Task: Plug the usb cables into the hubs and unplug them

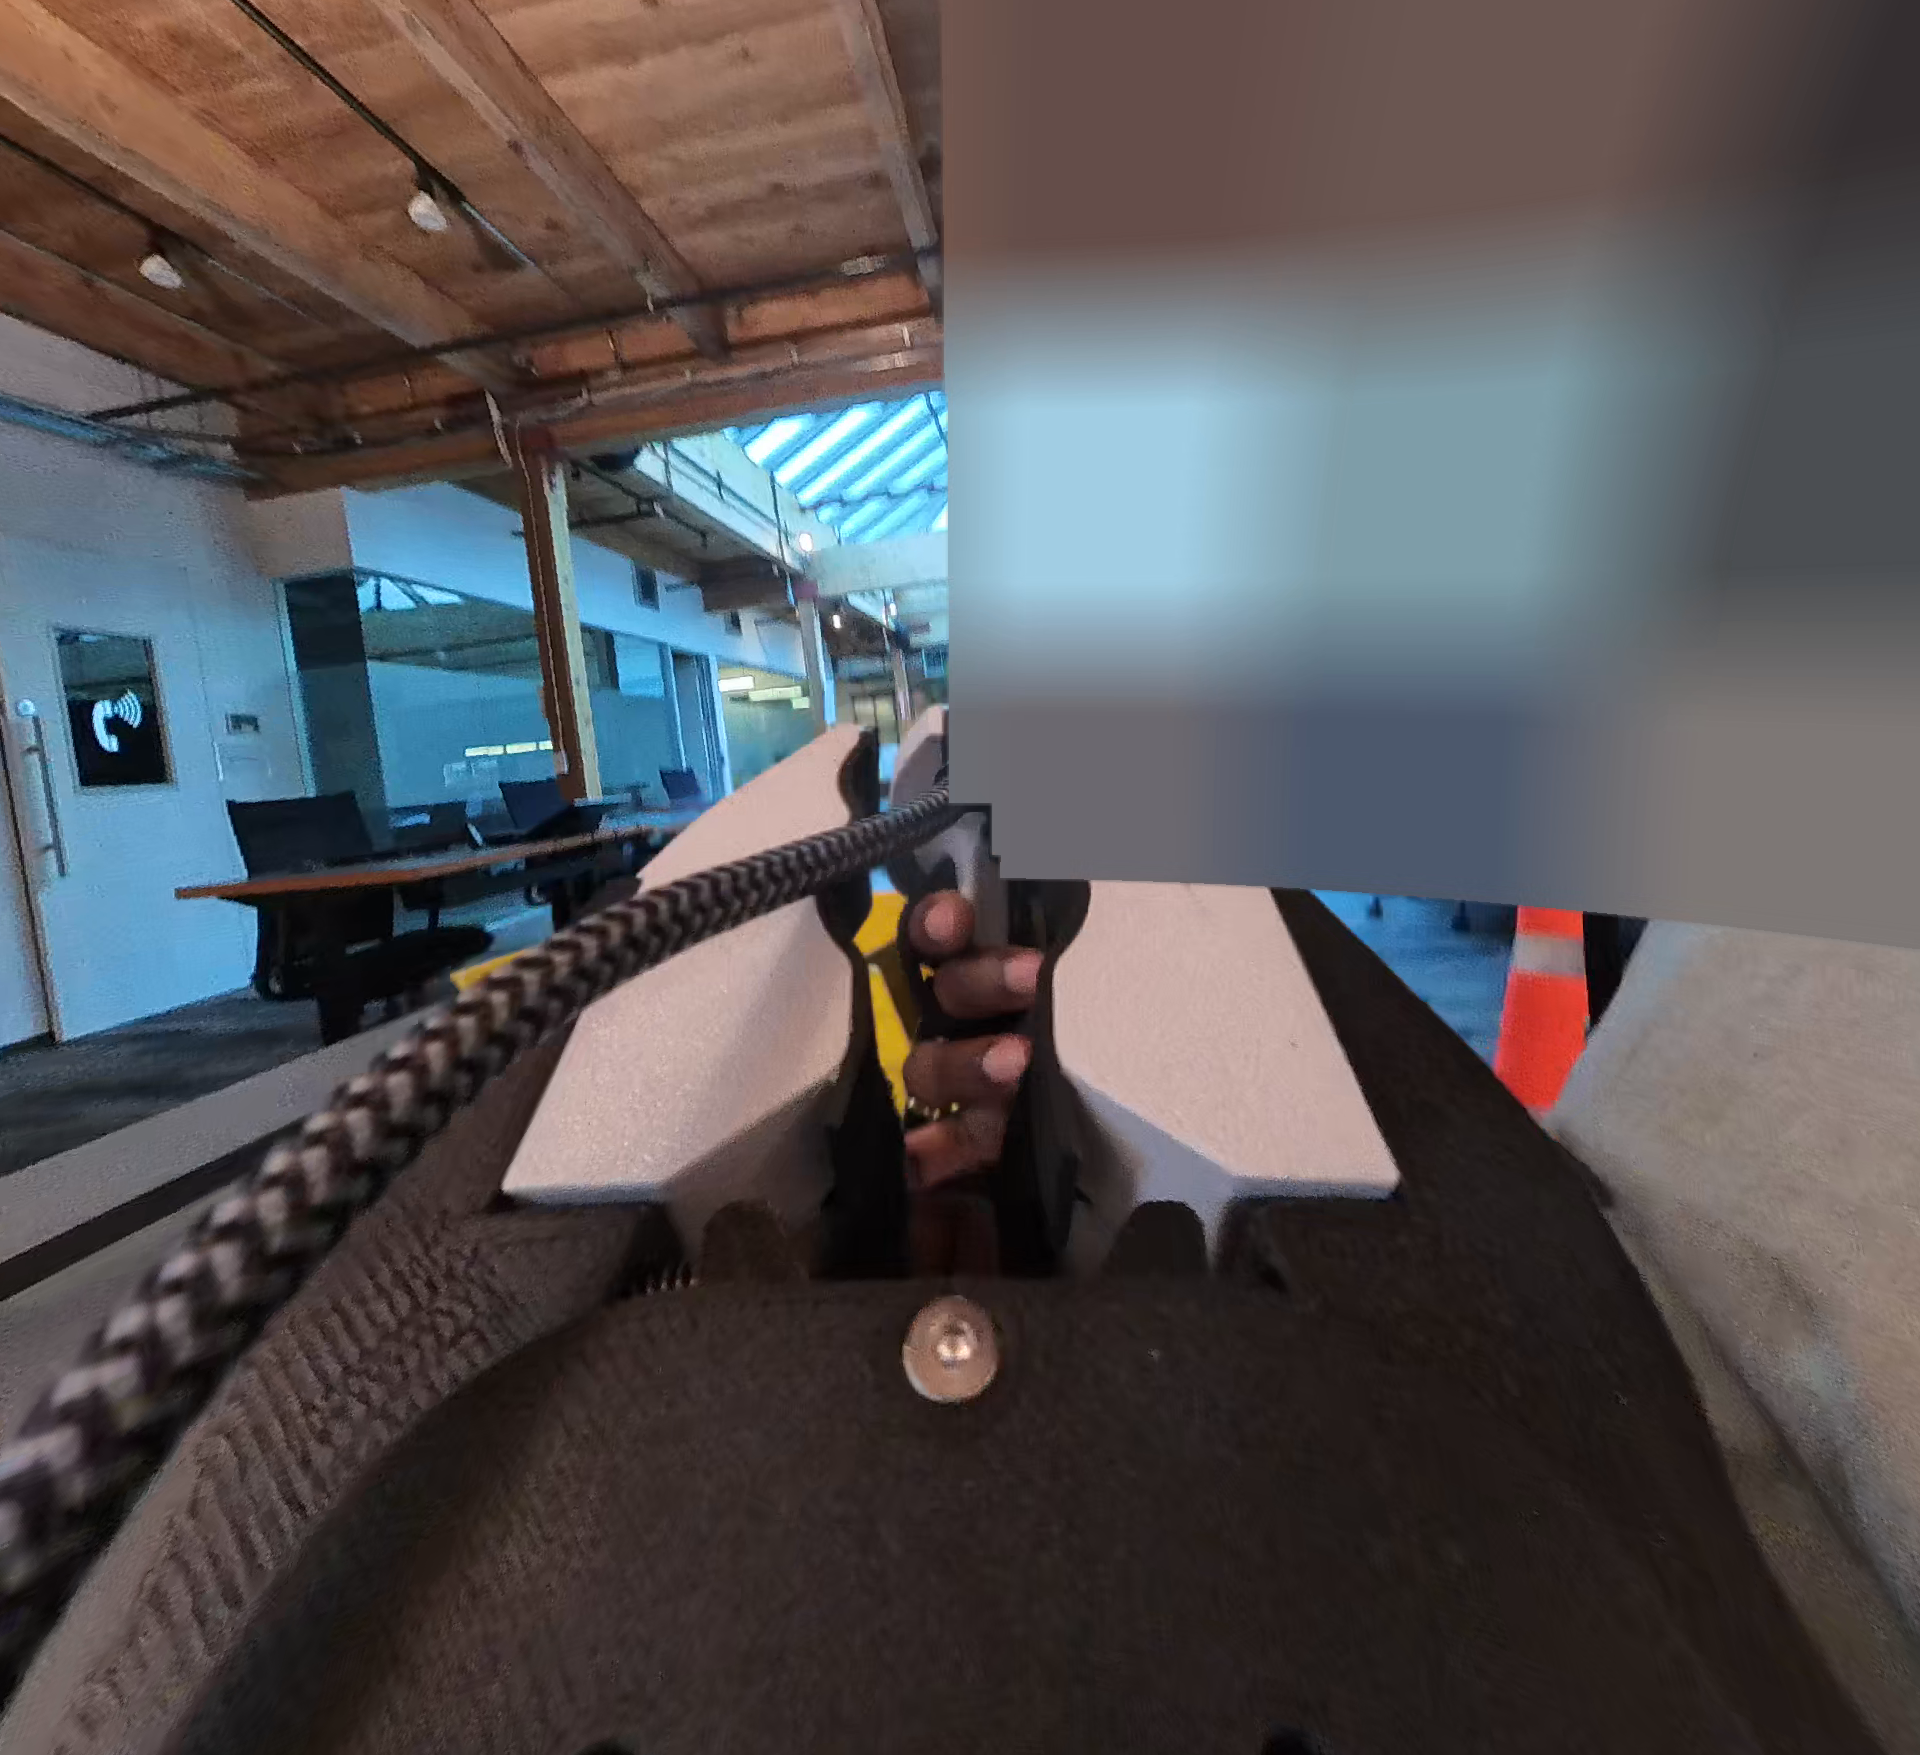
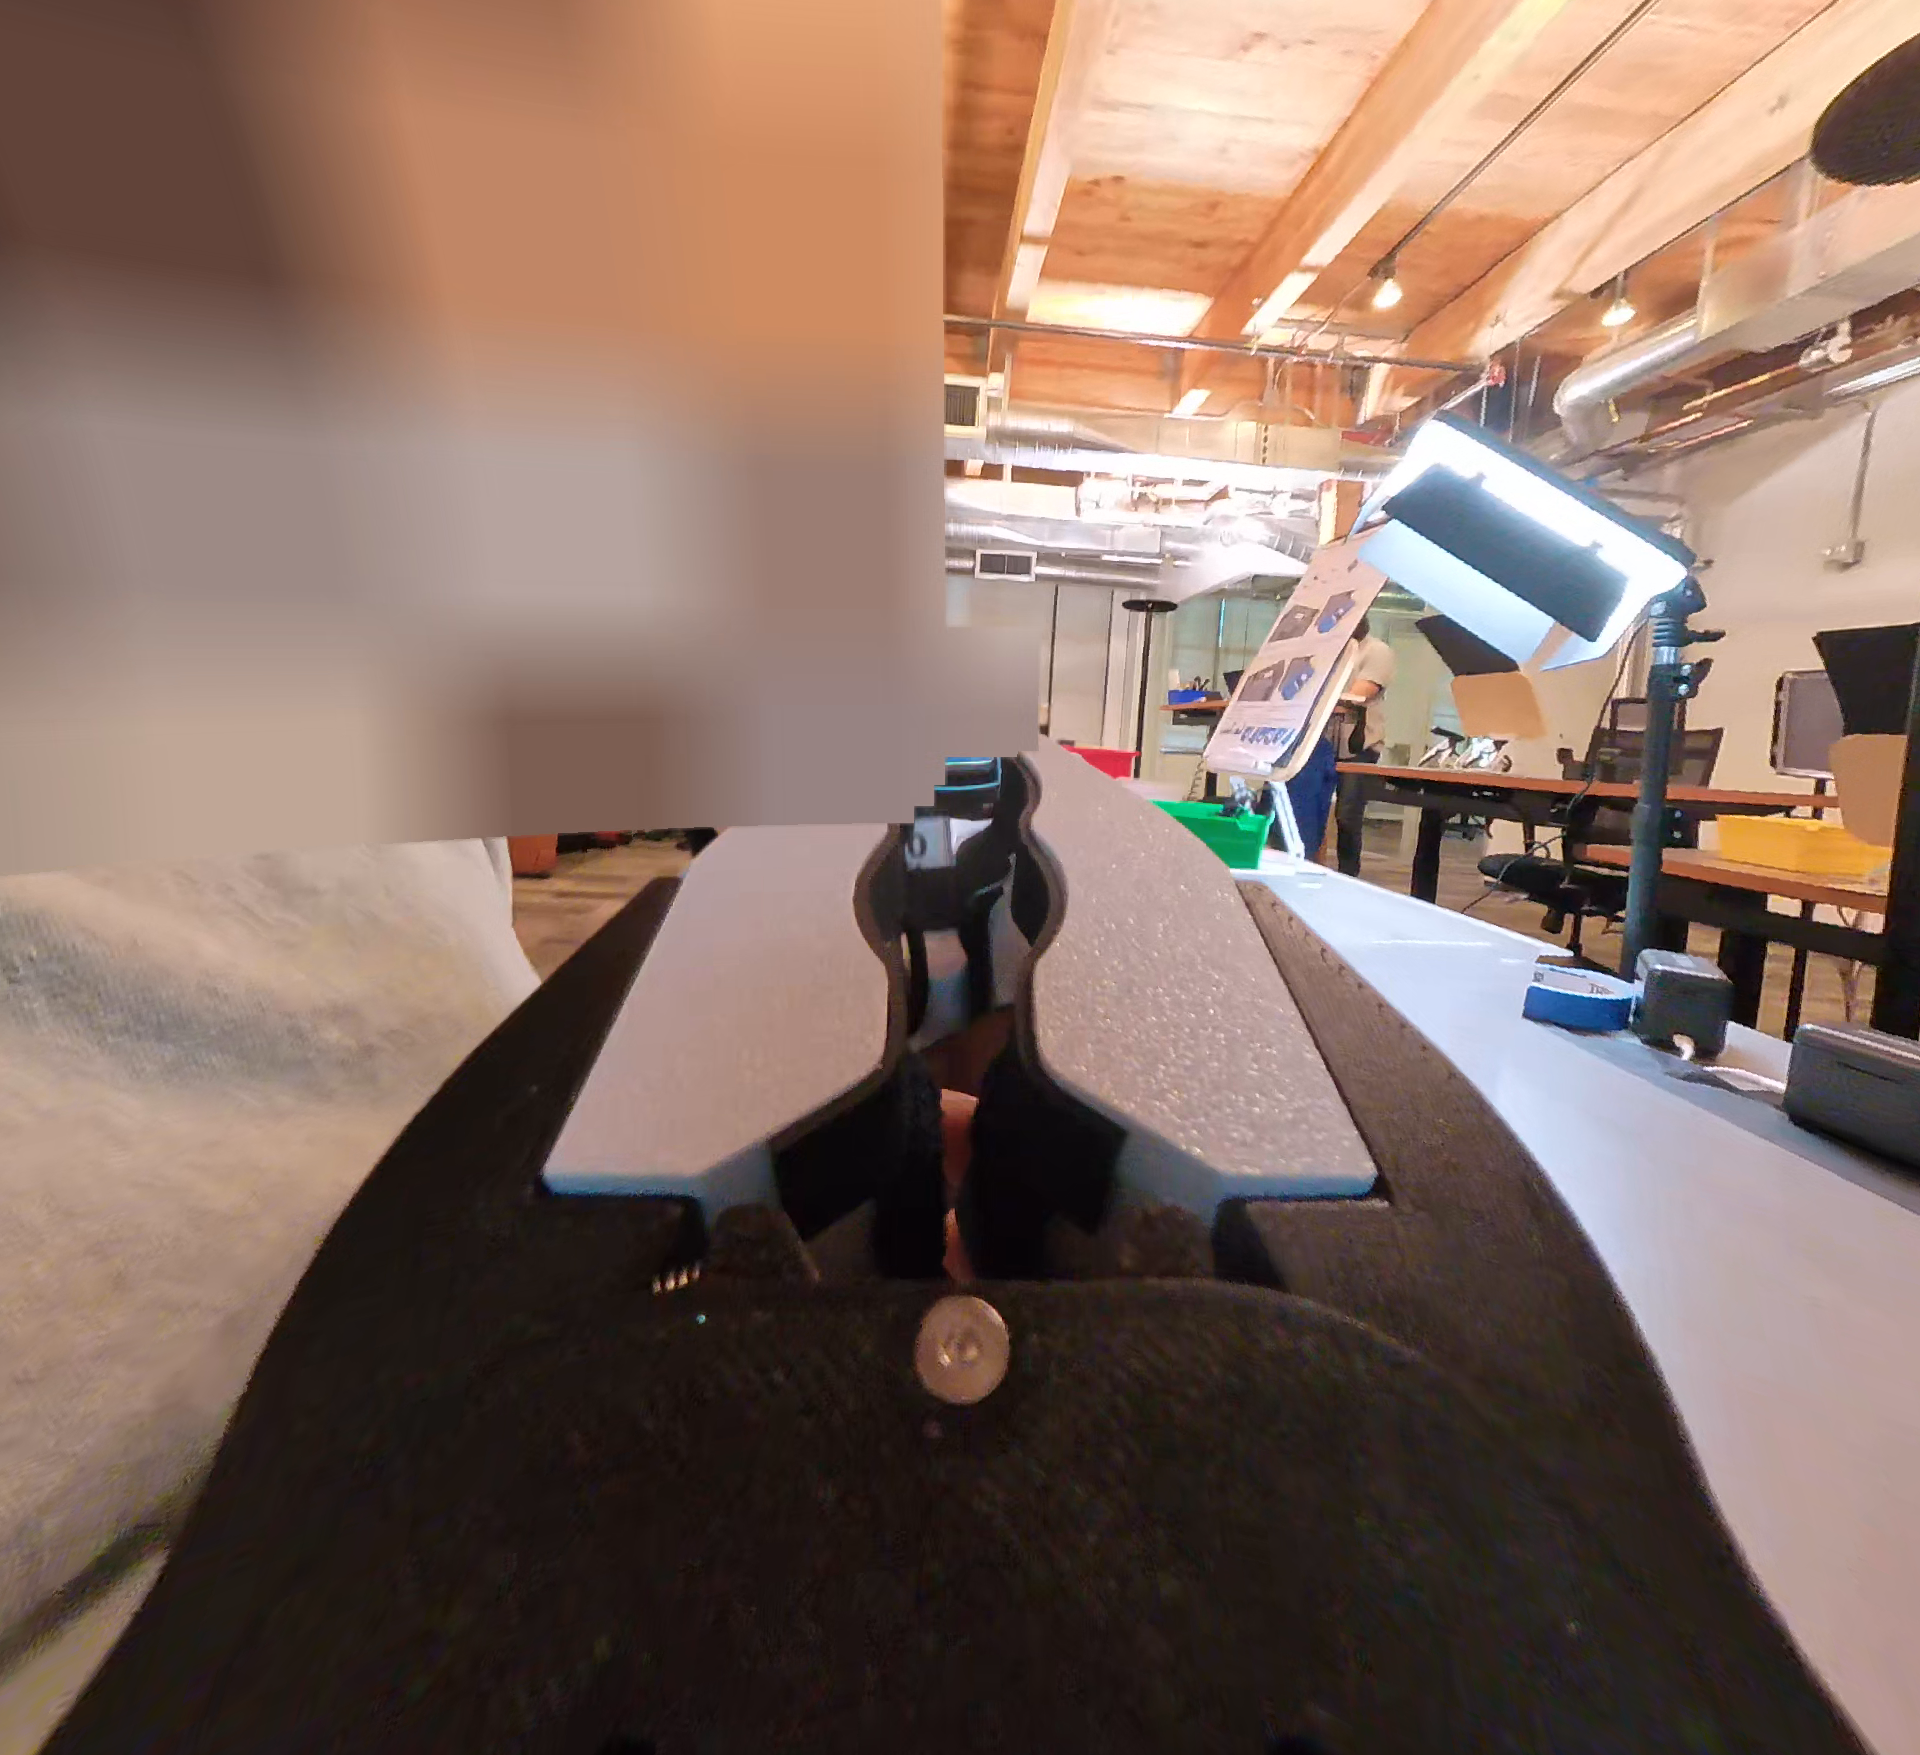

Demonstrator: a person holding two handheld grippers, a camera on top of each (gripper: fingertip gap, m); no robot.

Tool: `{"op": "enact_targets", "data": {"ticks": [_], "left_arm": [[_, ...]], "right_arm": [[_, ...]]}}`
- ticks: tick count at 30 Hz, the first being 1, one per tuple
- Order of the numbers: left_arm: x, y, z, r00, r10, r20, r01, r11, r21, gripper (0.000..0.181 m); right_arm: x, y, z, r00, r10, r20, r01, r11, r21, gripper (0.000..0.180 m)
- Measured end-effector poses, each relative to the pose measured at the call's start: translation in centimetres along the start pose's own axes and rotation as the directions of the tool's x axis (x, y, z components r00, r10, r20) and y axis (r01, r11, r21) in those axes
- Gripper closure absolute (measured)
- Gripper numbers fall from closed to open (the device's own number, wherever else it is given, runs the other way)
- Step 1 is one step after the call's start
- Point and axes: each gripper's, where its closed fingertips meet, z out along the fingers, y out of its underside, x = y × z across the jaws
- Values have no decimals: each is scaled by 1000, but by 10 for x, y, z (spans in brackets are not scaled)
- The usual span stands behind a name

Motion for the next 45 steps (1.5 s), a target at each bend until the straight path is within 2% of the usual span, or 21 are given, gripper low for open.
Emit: {"op": "enact_targets", "data": {"ticks": [1, 3, 5, 8, 10, 11, 13, 19, 23, 26, 28, 30, 32, 34, 36, 38, 40, 42, 45], "left_arm": [[2, 3, 0, 1000, 24, -14, -25, 999, -49, 154], [5, 10, -2, 996, 73, -42, -79, 986, -145, 157], [8, 10, -5, 992, 102, -71, -113, 977, -182, 160], [11, 10, -8, 990, 107, -94, -124, 972, -198, 160], [17, 7, -9, 990, 65, -128, -89, 978, -189, 148], [18, 8, -9, 989, 42, -139, -70, 977, -200, 148], [14, 11, -9, 991, 57, -117, -83, 970, -228, 162], [16, 13, -12, 989, 40, -140, -76, 964, -256, 164], [11, 19, -17, 987, 80, -142, -120, 946, -300, 165], [-12, 14, -31, 977, 203, -68, -213, 895, -393, 165], [-30, 6, -46, 959, 284, -7, -255, 849, -463, 165], [-46, 2, -61, 936, 350, 46, -273, 800, -534, 165], [-55, 0, -70, 915, 398, 70, -288, 762, -580, 165], [-55, -1, -72, 912, 402, 76, -291, 768, -571, 165], [-55, 1, -70, 915, 396, 76, -287, 773, -566, 165], [-56, 5, -69, 907, 415, 69, -301, 756, -581, 165], [-55, 9, -68, 907, 417, 59, -306, 748, -589, 165], [-54, 10, -67, 909, 413, 58, -304, 753, -584, 165], [-53, 8, -66, 914, 402, 58, -301, 765, -569, 165]], "right_arm": [[-1, 1, -1, 1000, -4, 9, 5, 1000, -10, 164], [-4, 2, -3, 999, -9, 31, 9, 1000, -27, 164], [-7, 5, -3, 999, -6, 53, 9, 999, -48, 163], [-9, 8, -1, 997, 4, 71, 0, 998, -59, 163], [-8, 11, -3, 997, 14, 72, -8, 997, -72, 164], [-8, 11, -4, 997, 25, 78, -19, 997, -68, 164], [-10, 12, -5, 996, 28, 87, -21, 996, -84, 164], [-9, 16, -5, 995, 19, 94, -8, 993, -117, 164], [-3, 26, -5, 997, -20, 70, 32, 984, -173, 163], [12, 23, -25, 991, -133, -7, 127, 960, -249, 140], [29, 40, -53, 967, -248, -56, 196, 867, -457, 135], [41, 73, -90, 956, -290, -52, 167, 677, -717, 119], [46, 106, -127, 963, -262, -58, 74, 469, -880, 98], [52, 124, -137, 966, -244, -80, 22, 390, -921, 93], [59, 139, -142, 962, -264, -72, 10, 296, -955, 102], [63, 148, -143, 939, -340, 45, 119, 203, -972, 111], [61, 148, -130, 885, -417, 209, 311, 193, -931, 122], [60, 149, -122, 819, -479, 317, 440, 168, -882, 132], [66, 153, -122, 793, -507, 338, 454, 122, -883, 146]]}}
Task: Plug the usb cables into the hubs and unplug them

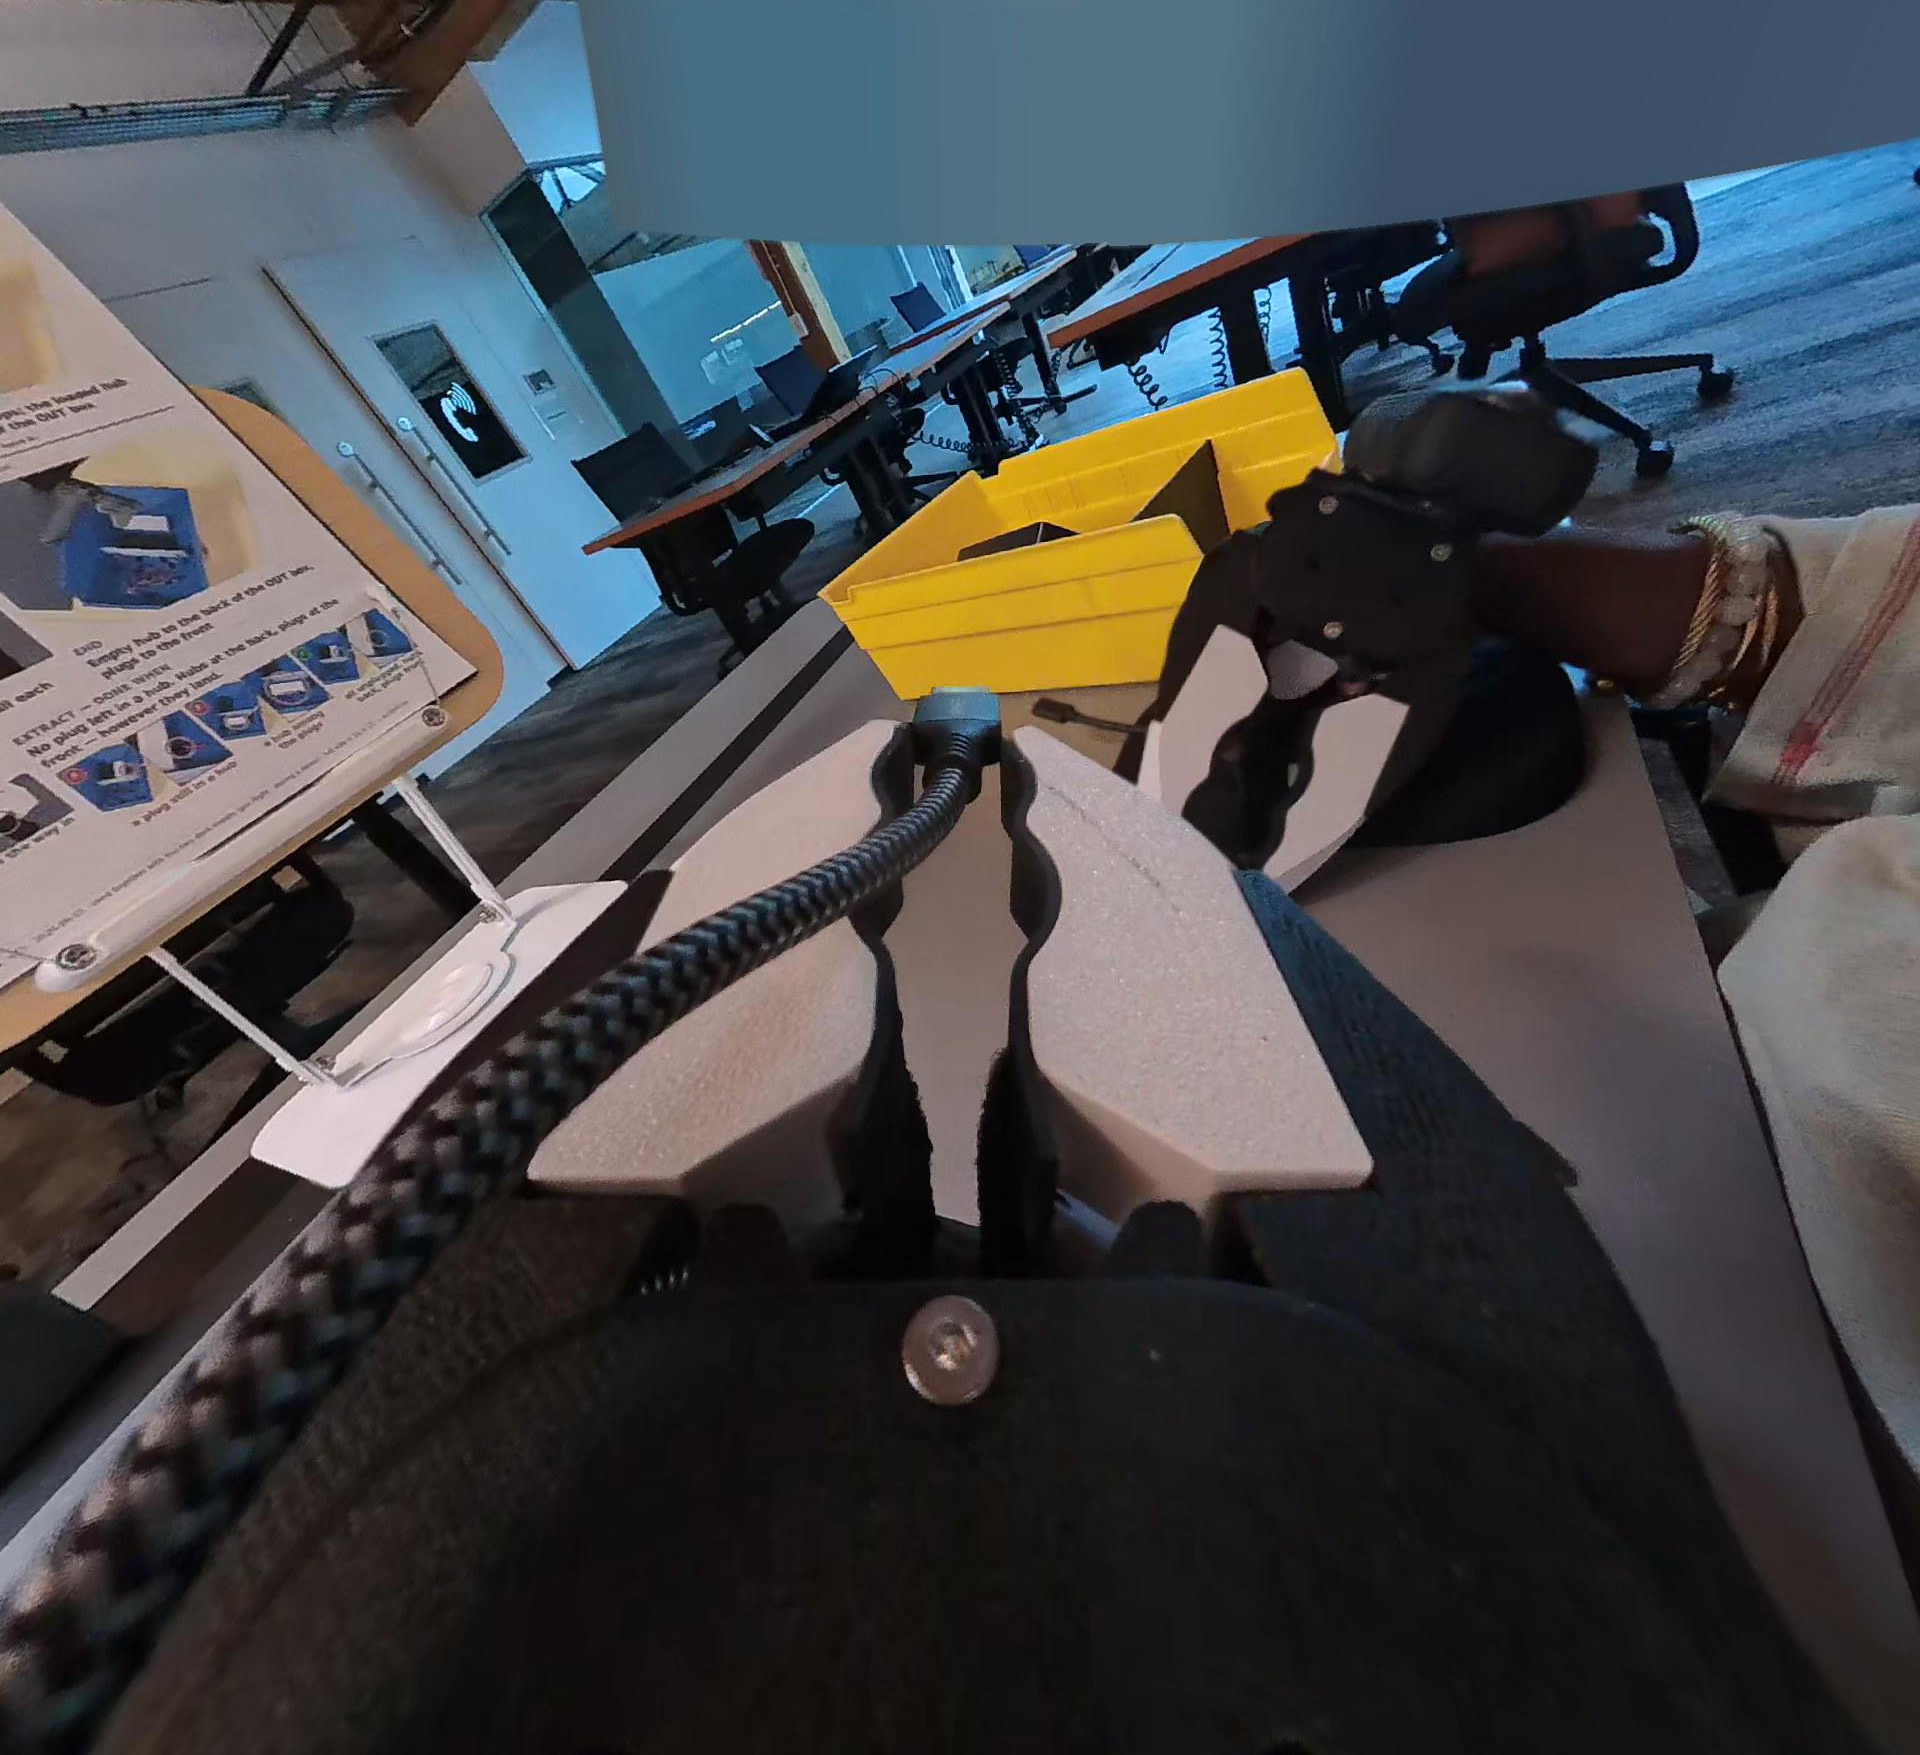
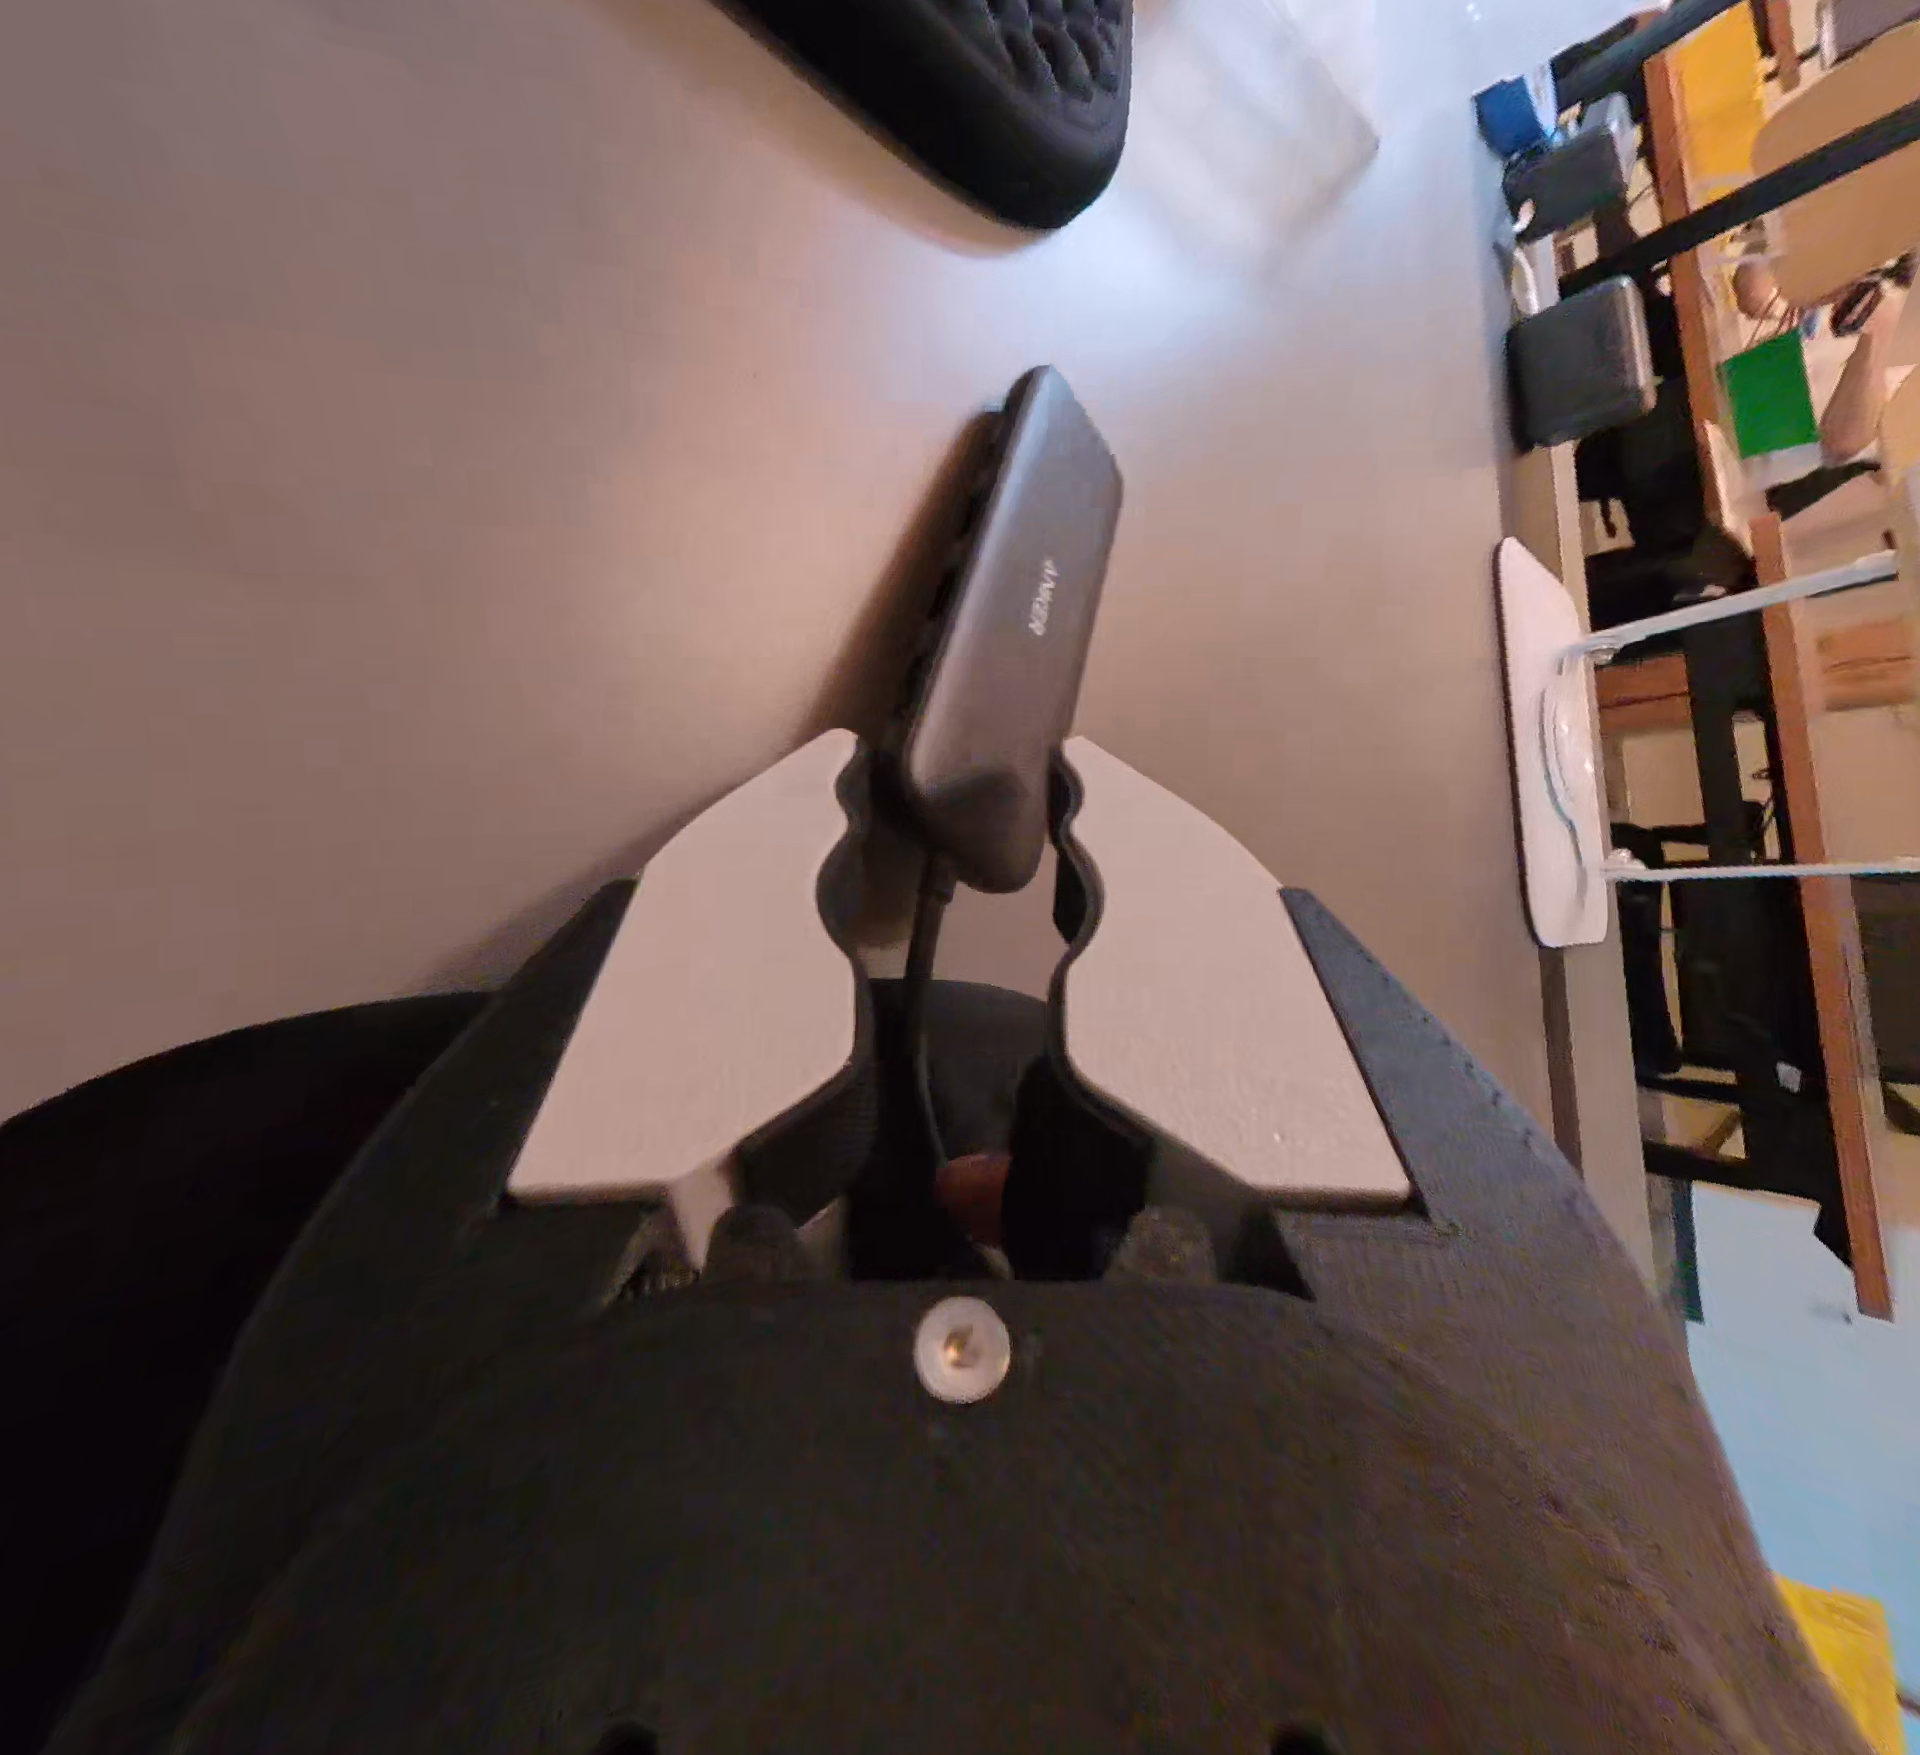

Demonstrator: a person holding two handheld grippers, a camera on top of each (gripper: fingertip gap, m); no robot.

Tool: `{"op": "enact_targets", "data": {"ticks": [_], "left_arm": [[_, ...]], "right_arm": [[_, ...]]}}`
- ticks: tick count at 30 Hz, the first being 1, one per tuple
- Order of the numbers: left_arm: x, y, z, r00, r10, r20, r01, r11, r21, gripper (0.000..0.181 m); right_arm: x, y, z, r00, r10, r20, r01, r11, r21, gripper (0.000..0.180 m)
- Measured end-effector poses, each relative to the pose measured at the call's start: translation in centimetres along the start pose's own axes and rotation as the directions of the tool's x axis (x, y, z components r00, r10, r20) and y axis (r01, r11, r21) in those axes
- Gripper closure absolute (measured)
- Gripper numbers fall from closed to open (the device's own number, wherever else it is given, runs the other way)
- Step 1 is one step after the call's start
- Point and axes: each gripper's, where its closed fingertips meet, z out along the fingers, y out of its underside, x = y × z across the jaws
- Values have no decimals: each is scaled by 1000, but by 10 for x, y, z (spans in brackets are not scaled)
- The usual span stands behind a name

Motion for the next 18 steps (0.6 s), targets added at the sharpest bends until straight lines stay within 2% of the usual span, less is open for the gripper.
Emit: {"op": "enact_targets", "data": {"ticks": [1, 5, 8, 11, 14, 18], "left_arm": [[1, 0, 0, 1000, -1, -5, 1, 1000, 0, 165], [1, 7, 4, 1000, 31, 1, -30, 999, -37, 165], [4, 7, 6, 999, 42, -7, -43, 998, -37, 165], [9, 10, 9, 998, 66, -21, -67, 996, -56, 165], [16, 18, 14, 995, 84, -46, -88, 992, -91, 165], [22, 25, 20, 995, 50, -82, -58, 993, -99, 165]], "right_arm": [[-1, 1, 1, 1000, -2, 1, 2, 1000, -16, 155], [4, -1, 1, 999, 5, -32, -6, 1000, -8, 160], [17, -11, -14, 989, 140, -44, -136, 987, 86, 166], [18, -8, -34, 938, 340, 65, -345, 931, 122, 167], [9, 3, -43, 872, 457, 174, -483, 861, 160, 166], [6, 8, -40, 884, 436, 166, -457, 882, 118, 165]]}}
